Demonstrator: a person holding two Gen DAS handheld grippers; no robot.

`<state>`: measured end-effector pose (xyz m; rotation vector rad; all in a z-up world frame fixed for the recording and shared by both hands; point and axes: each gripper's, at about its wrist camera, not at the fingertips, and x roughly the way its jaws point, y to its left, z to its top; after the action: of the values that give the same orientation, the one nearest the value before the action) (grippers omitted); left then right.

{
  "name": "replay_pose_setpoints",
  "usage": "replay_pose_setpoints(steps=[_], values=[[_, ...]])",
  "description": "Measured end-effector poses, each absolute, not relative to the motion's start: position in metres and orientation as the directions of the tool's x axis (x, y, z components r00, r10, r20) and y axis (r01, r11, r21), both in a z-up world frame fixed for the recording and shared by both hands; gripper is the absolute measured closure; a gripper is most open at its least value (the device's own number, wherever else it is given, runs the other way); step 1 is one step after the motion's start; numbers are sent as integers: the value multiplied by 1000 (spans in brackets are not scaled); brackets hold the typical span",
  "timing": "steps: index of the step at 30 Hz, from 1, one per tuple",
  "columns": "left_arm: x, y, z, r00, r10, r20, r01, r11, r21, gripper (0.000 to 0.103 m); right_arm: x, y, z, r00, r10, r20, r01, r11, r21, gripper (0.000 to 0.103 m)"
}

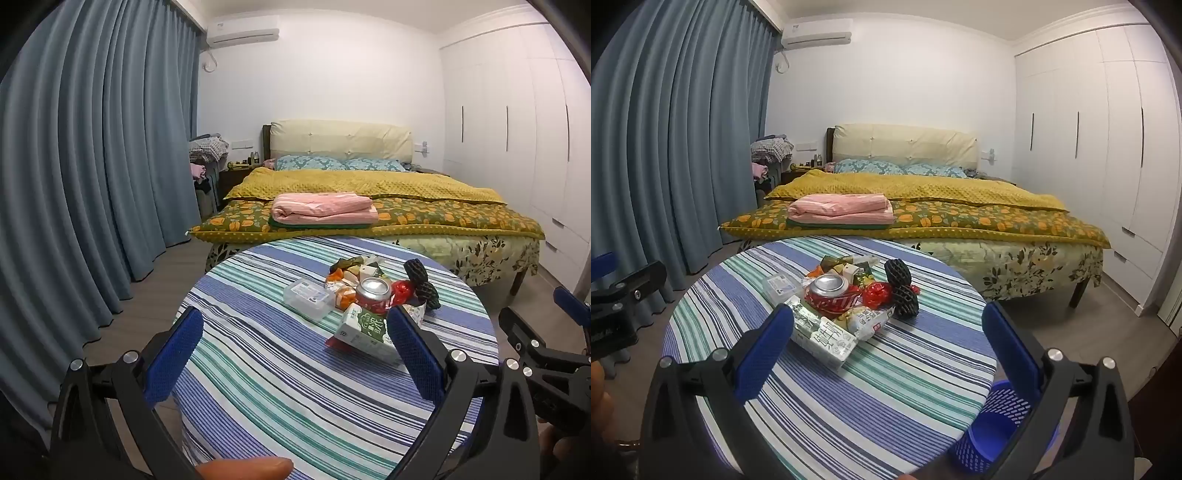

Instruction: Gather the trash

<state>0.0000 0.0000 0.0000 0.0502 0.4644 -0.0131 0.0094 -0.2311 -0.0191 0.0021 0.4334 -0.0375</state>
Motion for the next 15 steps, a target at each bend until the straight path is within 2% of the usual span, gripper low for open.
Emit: replay_pose_setpoints(steps=[15], values=[[-5, -4, 4, 890, 0, -456, 21, 999, 41, 4, 7, -234, -14, 906, -39, -422, 37, 999, -15, 5]])
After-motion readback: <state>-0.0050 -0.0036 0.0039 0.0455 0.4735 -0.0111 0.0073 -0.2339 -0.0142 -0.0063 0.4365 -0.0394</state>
